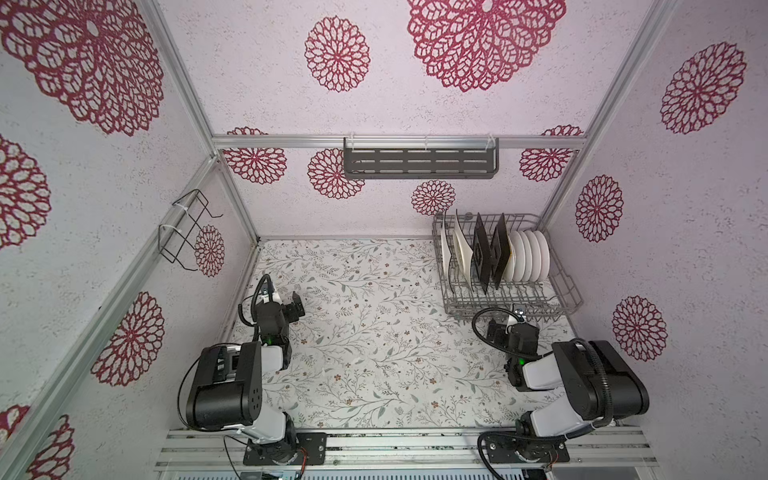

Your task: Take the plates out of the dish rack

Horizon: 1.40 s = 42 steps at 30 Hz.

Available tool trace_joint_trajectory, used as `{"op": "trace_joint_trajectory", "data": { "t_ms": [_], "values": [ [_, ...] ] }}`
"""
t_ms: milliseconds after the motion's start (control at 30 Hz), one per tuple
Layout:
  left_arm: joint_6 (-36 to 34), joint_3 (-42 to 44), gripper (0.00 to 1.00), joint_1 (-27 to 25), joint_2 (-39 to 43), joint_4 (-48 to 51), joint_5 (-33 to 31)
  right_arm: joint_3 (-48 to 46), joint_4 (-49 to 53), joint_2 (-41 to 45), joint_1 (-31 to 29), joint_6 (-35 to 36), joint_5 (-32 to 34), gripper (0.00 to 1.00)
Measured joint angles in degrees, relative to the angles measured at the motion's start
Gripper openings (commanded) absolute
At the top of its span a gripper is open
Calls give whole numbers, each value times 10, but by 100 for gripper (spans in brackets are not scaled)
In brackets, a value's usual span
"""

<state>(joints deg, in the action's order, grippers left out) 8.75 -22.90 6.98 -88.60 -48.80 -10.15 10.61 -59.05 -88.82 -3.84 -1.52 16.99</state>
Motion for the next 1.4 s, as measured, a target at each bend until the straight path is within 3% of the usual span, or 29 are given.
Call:
{"op": "trace_joint_trajectory", "data": {
  "t_ms": [1400],
  "values": [
    [-5, -1, 97, 0, -2, -15, -9, 5, -18, 0, 1, 7, 4, 99]
  ]
}}
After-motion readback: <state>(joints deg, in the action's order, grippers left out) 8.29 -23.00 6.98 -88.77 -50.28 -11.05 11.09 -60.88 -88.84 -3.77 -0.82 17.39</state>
